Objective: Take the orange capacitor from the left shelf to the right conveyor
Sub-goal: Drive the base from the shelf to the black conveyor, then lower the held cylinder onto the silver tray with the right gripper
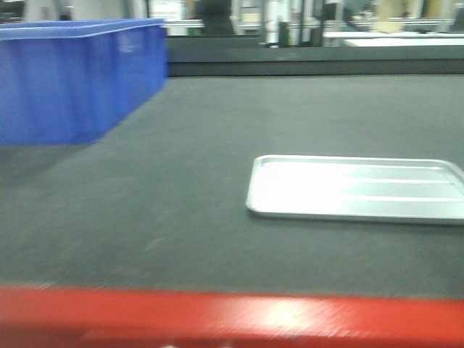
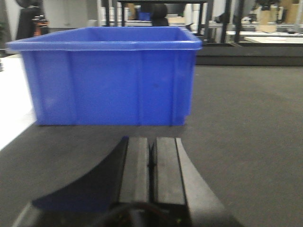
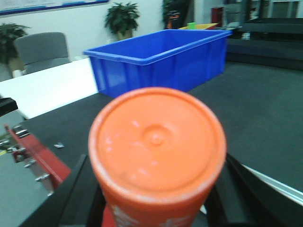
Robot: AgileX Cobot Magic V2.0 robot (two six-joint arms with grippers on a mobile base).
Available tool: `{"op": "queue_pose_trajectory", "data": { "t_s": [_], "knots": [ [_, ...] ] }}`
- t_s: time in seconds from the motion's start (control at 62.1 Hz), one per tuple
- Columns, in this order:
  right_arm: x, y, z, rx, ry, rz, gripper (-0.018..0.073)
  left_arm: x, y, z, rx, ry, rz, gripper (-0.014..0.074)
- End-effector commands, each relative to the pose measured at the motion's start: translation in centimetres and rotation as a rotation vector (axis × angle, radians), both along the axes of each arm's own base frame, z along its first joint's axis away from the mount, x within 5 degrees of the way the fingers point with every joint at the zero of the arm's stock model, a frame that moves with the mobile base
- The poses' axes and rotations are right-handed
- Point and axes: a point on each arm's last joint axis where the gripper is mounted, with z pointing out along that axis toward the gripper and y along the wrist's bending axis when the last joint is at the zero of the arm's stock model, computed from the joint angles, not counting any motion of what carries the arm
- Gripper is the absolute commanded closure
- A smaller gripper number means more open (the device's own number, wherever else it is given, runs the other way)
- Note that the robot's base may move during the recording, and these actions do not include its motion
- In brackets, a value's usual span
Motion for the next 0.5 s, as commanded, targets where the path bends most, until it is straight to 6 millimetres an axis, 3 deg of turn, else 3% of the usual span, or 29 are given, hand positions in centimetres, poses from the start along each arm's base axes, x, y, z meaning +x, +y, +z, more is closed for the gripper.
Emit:
{"op": "queue_pose_trajectory", "data": {
  "t_s": [0.0, 0.483],
  "knots": [
    [-0.08, -0.01, 1.67, 0.047, -0.092, 0.000, 0.0503, -0.04, 0.00, 0.97, -0.012, -0.081, -0.002, 0.0701],
    [-0.08, -0.01, 1.70, 0.049, -0.095, 0.000, 0.0503, -0.04, 0.00, 0.97, -0.012, -0.081, -0.002, 0.0701]
  ]
}}
